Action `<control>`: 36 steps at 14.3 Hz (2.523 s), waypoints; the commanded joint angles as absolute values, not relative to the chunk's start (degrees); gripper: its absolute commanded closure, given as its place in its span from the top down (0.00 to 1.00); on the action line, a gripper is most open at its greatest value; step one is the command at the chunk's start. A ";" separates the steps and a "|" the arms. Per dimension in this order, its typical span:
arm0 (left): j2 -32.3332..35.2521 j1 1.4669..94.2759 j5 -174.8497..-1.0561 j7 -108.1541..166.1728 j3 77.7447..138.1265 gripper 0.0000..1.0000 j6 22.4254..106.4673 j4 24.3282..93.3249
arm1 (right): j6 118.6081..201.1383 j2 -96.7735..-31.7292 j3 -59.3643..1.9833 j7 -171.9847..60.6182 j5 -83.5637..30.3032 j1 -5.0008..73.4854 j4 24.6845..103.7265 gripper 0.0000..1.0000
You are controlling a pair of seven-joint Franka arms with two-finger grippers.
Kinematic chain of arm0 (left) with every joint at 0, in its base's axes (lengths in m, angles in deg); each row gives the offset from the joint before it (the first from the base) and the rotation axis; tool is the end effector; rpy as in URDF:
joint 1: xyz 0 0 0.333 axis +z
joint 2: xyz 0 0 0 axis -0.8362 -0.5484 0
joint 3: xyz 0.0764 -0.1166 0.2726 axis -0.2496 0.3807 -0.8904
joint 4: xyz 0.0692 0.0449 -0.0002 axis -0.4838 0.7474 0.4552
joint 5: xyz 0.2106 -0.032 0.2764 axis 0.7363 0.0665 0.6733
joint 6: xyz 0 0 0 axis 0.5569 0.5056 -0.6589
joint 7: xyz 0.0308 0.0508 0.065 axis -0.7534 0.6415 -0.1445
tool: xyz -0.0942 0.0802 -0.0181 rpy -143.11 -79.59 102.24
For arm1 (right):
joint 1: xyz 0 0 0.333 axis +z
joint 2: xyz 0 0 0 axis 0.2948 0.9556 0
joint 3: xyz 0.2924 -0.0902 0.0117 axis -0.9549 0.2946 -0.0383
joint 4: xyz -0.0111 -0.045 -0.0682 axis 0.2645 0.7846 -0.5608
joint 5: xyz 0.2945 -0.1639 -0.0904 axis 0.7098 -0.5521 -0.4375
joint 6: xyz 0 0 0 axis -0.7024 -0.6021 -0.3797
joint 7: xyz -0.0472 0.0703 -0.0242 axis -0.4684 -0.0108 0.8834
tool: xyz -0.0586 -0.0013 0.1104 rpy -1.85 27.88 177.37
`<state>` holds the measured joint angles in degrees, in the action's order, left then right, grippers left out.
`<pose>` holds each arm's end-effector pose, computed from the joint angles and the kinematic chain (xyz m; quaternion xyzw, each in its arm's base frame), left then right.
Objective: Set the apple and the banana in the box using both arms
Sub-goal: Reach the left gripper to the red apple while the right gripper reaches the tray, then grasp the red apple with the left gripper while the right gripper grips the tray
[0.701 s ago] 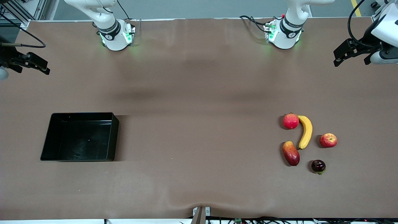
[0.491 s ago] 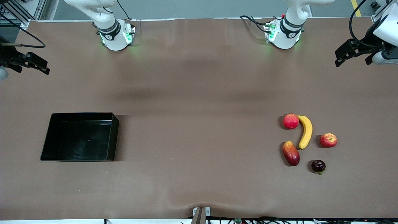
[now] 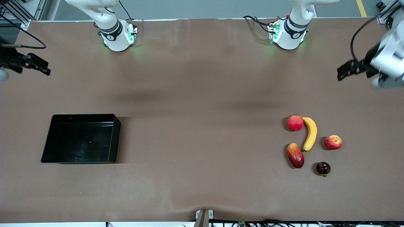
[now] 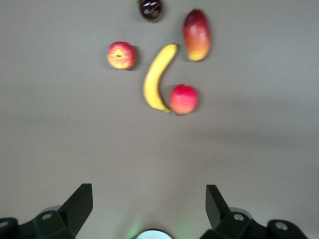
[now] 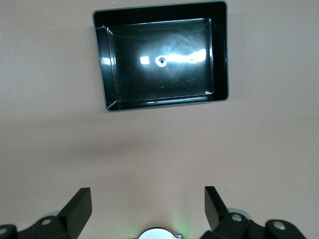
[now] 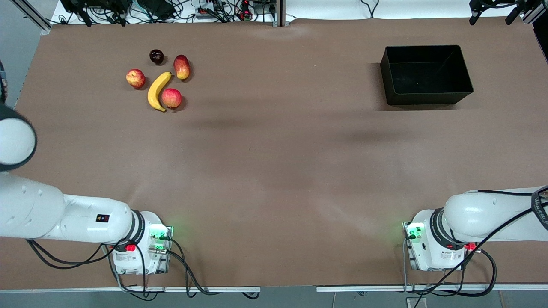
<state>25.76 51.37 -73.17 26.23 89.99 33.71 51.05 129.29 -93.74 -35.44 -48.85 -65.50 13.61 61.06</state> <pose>0.5037 -0.0368 0.5674 -0.9964 -0.0313 0.0532 0.0579 0.4656 -0.0221 0.5986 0.9983 -0.0362 -0.0429 0.0180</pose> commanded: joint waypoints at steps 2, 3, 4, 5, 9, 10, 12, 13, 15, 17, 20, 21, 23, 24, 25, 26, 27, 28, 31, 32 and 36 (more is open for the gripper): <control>21.11 52.08 -69.21 25.88 90.31 1.00 45.49 56.64 | 128.45 -93.69 -35.72 -48.10 -65.59 13.28 60.81 1.00; 20.67 54.09 -69.03 26.05 90.40 1.00 50.85 59.72 | 128.19 -93.69 -35.72 -48.19 -65.59 13.28 60.81 1.00; 19.36 55.50 -69.03 26.93 90.40 1.00 55.26 61.84 | 128.01 -93.69 -35.63 -48.28 -65.50 13.02 60.90 1.00; 17.69 56.91 -68.94 27.28 90.49 1.00 58.35 62.64 | 128.10 -93.61 -35.63 -48.45 -65.50 12.23 60.90 1.00; 8.30 62.09 -68.77 27.64 90.58 1.00 68.64 62.82 | 128.80 -92.20 -35.63 -52.49 -65.50 8.81 60.98 1.00; 6.45 62.45 -68.85 28.42 90.58 1.00 70.84 62.91 | 129.06 -92.02 -35.63 -52.93 -65.50 8.10 61.59 1.00; 3.63 62.72 -69.12 28.52 90.49 1.00 73.57 62.83 | 129.94 -91.15 -35.63 -53.11 -65.50 7.57 61.86 1.00; 1.96 63.59 -69.12 28.52 90.49 1.00 75.67 62.83 | 129.95 -90.88 -35.63 -53.11 -65.50 7.13 61.95 1.00; -0.94 65.18 -68.85 28.78 90.49 1.00 79.63 62.74 | 131.78 -89.57 -35.63 -52.94 -65.50 7.21 61.86 1.00; -3.14 65.53 -68.94 28.87 90.49 1.00 82.27 62.39 | 133.37 -87.46 -35.63 -52.85 -65.50 7.48 61.69 1.00; -5.87 65.97 -69.38 28.78 90.49 1.00 84.38 61.51 | 133.72 -82.99 -35.72 -52.94 -65.23 7.48 61.34 1.00; -6.49 66.06 -69.38 28.78 90.49 1.00 85.44 61.42 | 134.77 -81.84 -35.72 -52.94 -65.15 7.48 61.42 1.00; -7.81 66.24 -69.64 28.61 90.58 1.00 86.94 61.33 | 136.88 -79.64 -35.72 -53.37 -65.15 7.04 61.51 1.00; -8.25 66.15 -70.17 28.52 90.58 1.00 87.38 60.98 | 138.19 -78.76 -35.72 -54.51 -65.23 7.04 61.69 1.00; -8.86 66.06 -70.69 28.52 90.58 1.00 87.55 60.81 | 139.51 -77.71 -35.72 -55.39 -65.23 6.95 61.77 1.00; -9.39 66.15 -70.87 28.52 90.58 1.00 87.73 60.54 | 140.22 -76.39 -35.72 -55.66 -65.23 6.95 61.69 1.00; -9.65 66.24 -70.88 28.52 90.58 1.00 87.65 60.45 | 141.62 -74.90 -35.72 -55.66 -65.15 7.04 61.69 1.00; -9.74 66.15 -70.79 28.78 90.58 0.87 87.73 60.37 | 142.94 -73.32 -35.72 -55.75 -65.23 7.12 61.69 1.00; -9.48 65.89 -70.35 29.04 90.58 0.00 87.64 60.01 | 149.69 -69.28 -35.63 -59.16 -65.23 6.25 61.60 1.00; -9.22 65.71 -70.35 29.04 90.66 0.00 87.64 60.01 | 152.51 -67.78 -35.63 -59.96 -65.32 5.29 61.60 1.00; -5.98 65.44 -70.26 30.36 92.58 0.00 86.59 59.66 | 162.88 -61.36 -35.63 -63.99 -66.20 0.20 61.42 1.00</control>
